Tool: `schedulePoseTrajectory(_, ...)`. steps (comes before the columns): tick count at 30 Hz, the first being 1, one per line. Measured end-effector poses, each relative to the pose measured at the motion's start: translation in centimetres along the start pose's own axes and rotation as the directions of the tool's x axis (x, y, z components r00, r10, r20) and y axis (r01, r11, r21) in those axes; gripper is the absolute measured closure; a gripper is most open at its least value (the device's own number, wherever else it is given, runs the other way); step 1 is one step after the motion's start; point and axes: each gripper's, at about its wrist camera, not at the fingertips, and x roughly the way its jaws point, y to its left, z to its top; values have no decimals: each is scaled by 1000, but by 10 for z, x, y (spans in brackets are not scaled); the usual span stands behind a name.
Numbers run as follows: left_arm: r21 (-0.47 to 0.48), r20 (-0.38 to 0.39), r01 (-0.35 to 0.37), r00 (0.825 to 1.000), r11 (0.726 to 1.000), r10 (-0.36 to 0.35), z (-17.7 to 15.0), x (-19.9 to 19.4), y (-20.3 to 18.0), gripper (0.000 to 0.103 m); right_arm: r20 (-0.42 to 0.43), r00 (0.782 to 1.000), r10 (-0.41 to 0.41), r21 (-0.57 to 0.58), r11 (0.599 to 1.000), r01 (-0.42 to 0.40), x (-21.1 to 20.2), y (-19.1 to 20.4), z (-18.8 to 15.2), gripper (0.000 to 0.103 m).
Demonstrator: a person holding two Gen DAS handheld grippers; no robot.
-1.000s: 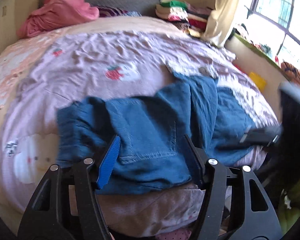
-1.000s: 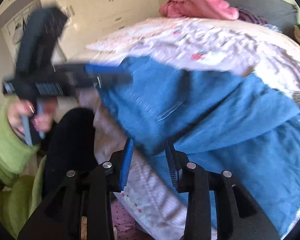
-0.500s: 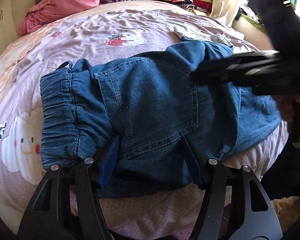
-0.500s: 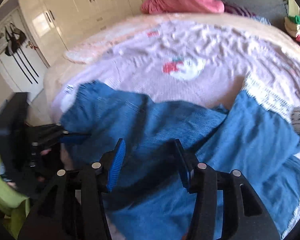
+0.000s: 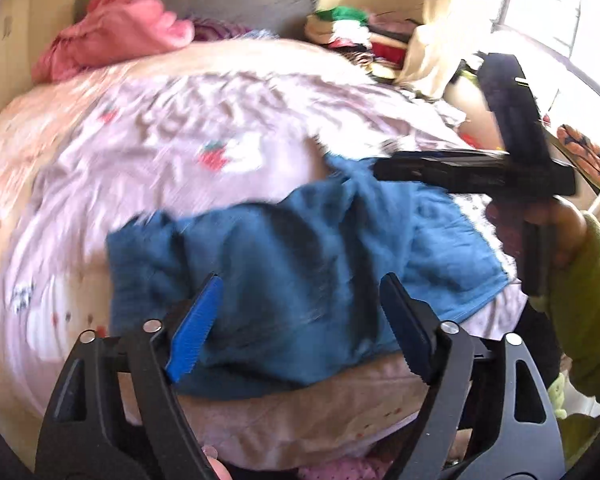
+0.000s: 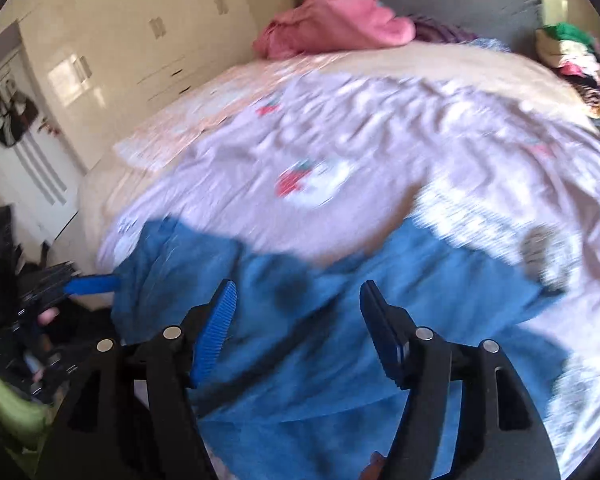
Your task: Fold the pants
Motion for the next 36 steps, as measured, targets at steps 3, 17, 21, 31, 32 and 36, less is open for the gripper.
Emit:
schedulePoseTrajectory(3,47,-16,59,998,997,-59,12,18,-24,27,0,998,-61,41,997,61,0,-23,11,37)
schedulePoseTrajectory(17,-84,-143,149,977,985,-160,13,113,-40,41,-95,972,-217,88,970,225,67,-69,51,23)
schedulePoseTrajectory(21,-120,-163,176,967,977,-194,14,126,-38,64,-138,958,-251,85,961,264,95,-75,63,23)
schedulePoseTrajectory(31,-108,-169,205,961,973,-221,11,135,-42,68,-230,925,-303,117,935,335,145,-93,70,54)
schedulePoseTrajectory(32,-107,-168,207,960,973,-223,11,135,-41,68,-219,929,-298,117,937,329,145,-95,70,64)
schedulePoseTrajectory(36,-120,-163,225,956,967,-243,12,132,-40,68,-163,949,-269,153,943,294,121,-102,69,91)
